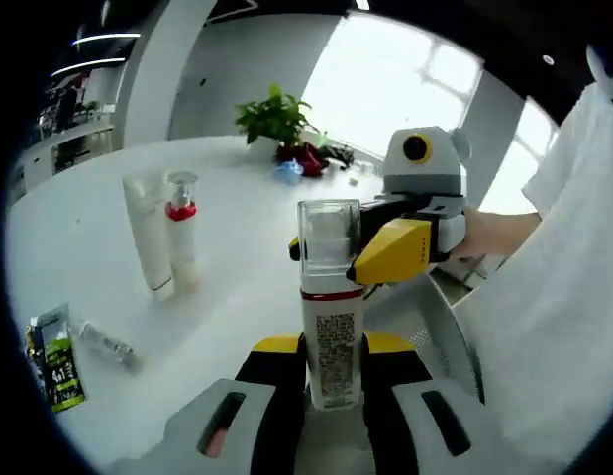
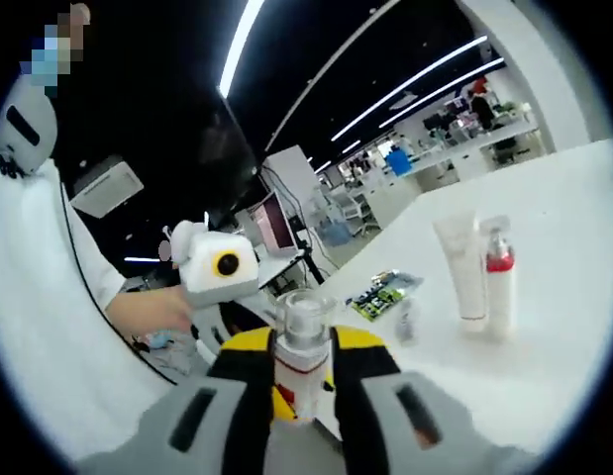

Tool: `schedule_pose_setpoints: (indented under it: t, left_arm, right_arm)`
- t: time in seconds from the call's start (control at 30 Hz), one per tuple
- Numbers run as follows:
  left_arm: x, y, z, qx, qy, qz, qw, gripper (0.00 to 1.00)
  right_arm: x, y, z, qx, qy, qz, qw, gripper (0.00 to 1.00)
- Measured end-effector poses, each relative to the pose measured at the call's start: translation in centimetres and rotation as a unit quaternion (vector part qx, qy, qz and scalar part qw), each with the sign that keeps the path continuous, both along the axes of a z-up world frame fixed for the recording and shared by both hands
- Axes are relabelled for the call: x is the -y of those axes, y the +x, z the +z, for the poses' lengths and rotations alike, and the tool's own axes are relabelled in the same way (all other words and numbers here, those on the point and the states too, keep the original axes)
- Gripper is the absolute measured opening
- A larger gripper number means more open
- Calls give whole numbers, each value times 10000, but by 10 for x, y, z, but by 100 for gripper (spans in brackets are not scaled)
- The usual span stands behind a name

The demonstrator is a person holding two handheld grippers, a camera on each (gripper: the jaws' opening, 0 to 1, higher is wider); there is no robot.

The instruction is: Arrange the skincare products in the storage area until every visible bottle or jar stands upright without overlapping.

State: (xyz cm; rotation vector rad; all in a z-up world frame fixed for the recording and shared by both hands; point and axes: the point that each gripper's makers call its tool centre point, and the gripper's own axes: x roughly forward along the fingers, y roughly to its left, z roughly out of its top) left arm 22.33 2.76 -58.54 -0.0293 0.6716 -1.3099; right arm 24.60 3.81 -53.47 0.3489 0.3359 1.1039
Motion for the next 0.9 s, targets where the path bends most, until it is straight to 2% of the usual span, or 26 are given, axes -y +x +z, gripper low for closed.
schedule_pose_setpoints:
  t: [0.23, 0.53, 0.6, 0.8, 0.9]
  left_arm:
    - [4, 0, 8, -55, -266, -286, 9992, 17]
    - [10, -2, 7, -16, -292, -541, 9981, 17]
    - [10, -1, 5, 35, -250, -555, 9981, 17]
    - [12, 10, -5, 318, -51, -468, 9984, 18]
    - [12, 16, -10, 487, 47, -416, 9979, 18]
  right_arm:
    - [-5, 3, 10, 157, 63, 128, 9998, 22]
    - [-9, 1, 6, 235, -75, 271, 9993, 22]
    - [-8, 3, 4, 246, -135, 216, 9994, 22]
    - [-6, 9, -3, 633, -569, 6, 9964, 21]
    - [-5, 12, -6, 726, -688, -37, 9950, 21]
